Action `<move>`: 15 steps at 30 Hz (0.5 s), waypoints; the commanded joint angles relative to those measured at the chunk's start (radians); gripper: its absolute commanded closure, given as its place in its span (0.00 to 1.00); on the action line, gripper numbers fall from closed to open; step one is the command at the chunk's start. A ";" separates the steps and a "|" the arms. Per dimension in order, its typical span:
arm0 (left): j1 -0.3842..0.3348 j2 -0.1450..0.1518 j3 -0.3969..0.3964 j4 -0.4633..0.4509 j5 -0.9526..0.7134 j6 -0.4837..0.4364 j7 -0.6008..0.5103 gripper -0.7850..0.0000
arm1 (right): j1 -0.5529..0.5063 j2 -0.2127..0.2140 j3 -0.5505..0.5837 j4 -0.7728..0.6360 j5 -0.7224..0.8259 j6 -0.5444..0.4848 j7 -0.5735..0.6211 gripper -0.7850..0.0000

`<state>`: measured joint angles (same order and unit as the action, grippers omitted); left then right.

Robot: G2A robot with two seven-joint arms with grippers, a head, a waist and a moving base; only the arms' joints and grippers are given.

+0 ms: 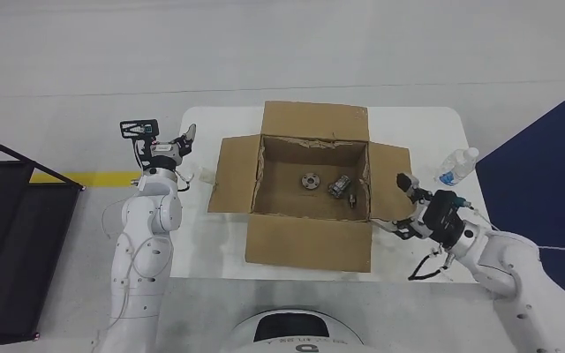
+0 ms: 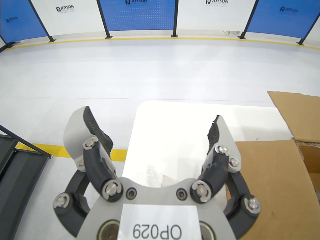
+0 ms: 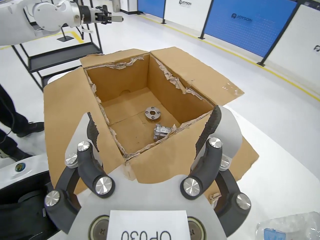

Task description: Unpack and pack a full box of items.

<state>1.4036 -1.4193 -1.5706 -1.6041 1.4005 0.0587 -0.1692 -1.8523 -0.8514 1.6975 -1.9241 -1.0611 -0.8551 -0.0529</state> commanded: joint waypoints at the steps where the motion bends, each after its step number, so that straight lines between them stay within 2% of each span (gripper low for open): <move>1: 0.000 0.000 0.000 0.000 0.000 0.000 0.000 0.00 | 0.107 0.005 -0.053 0.011 0.057 -0.092 0.123 0.00; 3: 0.000 0.000 0.000 0.000 0.000 0.000 0.000 0.00 | 0.195 0.006 -0.115 0.021 0.092 -0.078 0.229 0.00; 5: 0.000 0.000 0.000 0.000 0.000 0.000 0.000 0.00 | 0.325 -0.001 -0.235 0.048 0.144 -0.014 0.391 0.00; 10: 0.000 0.000 0.000 0.000 0.000 0.000 0.000 0.00 | 0.614 -0.039 -0.515 0.189 0.264 0.056 0.665 0.00; 12: 0.000 0.000 0.000 0.000 0.000 0.000 0.000 0.00 | 0.695 -0.058 -0.593 0.238 0.256 0.111 0.713 0.00; 15: 0.000 0.000 0.000 0.000 0.000 0.000 0.000 0.00 | 0.803 -0.097 -0.738 0.297 0.138 0.204 0.749 0.00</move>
<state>1.4036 -1.4193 -1.5706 -1.6041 1.4005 0.0587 -0.1692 -1.0874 -0.9374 1.0139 -1.6435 -0.8745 -0.6755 0.6945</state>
